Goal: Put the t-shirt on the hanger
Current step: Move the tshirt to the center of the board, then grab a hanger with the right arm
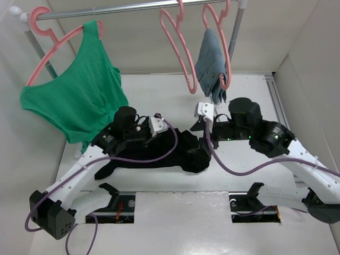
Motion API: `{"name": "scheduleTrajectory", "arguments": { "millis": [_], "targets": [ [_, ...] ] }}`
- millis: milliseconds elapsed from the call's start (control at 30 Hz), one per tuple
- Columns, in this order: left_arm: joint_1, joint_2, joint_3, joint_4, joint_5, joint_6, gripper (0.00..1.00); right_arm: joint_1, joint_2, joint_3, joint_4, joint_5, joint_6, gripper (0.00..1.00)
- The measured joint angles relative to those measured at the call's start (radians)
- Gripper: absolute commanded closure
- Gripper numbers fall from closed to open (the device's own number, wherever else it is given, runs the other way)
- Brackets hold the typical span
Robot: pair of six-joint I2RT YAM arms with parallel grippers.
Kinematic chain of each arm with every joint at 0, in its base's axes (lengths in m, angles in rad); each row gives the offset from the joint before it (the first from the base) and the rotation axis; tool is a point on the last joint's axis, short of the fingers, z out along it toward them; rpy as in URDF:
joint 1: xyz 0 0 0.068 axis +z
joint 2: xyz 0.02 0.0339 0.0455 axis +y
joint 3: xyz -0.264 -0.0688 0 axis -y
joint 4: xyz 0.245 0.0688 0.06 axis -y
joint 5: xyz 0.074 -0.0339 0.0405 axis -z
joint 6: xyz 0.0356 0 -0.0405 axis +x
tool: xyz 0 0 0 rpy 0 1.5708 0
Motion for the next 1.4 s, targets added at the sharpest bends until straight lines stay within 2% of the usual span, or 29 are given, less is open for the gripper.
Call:
{"name": "scheduleTrajectory", "arguments": {
  "millis": [67,233,367,467,600,733,933,1067,1100,1167,1200,1233,1400],
  "targets": [
    [0.000,-0.005,-0.014,0.007,-0.019,-0.021,1.00,0.000,0.019,0.092,-0.038,-0.030,-0.003,0.19],
    [0.000,-0.030,-0.040,0.021,-0.055,-0.045,1.00,0.000,0.159,0.507,-0.106,0.023,-0.003,0.17],
    [0.001,-0.067,-0.061,0.030,-0.074,-0.056,1.00,0.000,0.295,0.867,-0.088,0.153,-0.005,0.17],
    [0.001,-0.085,-0.075,0.045,-0.082,-0.064,1.00,-0.002,0.384,1.035,-0.061,0.312,-0.009,0.17],
    [0.005,-0.113,-0.105,0.060,-0.087,-0.074,1.00,-0.068,0.472,1.092,0.006,0.477,-0.018,0.17],
    [0.013,-0.142,-0.132,0.068,-0.089,-0.080,1.00,-0.152,0.595,1.092,0.076,0.521,-0.020,0.17],
    [0.024,-0.163,-0.153,0.080,-0.090,-0.088,1.00,-0.179,0.790,1.095,0.107,0.533,-0.022,0.21],
    [0.027,-0.170,-0.166,0.086,-0.090,-0.091,1.00,-0.180,0.856,1.096,0.108,0.570,-0.022,0.37],
    [0.028,-0.172,-0.169,0.088,-0.090,-0.093,1.00,-0.180,0.862,1.095,0.106,0.589,-0.022,0.53],
    [0.028,-0.175,-0.173,0.090,-0.090,-0.097,1.00,-0.180,0.862,1.088,0.111,0.624,-0.023,0.74],
    [0.028,-0.175,-0.174,0.092,-0.091,-0.098,1.00,-0.180,0.856,1.077,0.117,0.644,-0.020,0.93],
    [0.028,-0.176,-0.175,0.093,-0.091,-0.099,1.00,-0.180,0.848,1.063,0.125,0.668,-0.018,1.00],
    [0.028,-0.185,-0.180,0.106,-0.091,-0.104,1.00,-0.188,0.820,1.027,0.157,0.698,-0.018,1.00]
  ]
}}
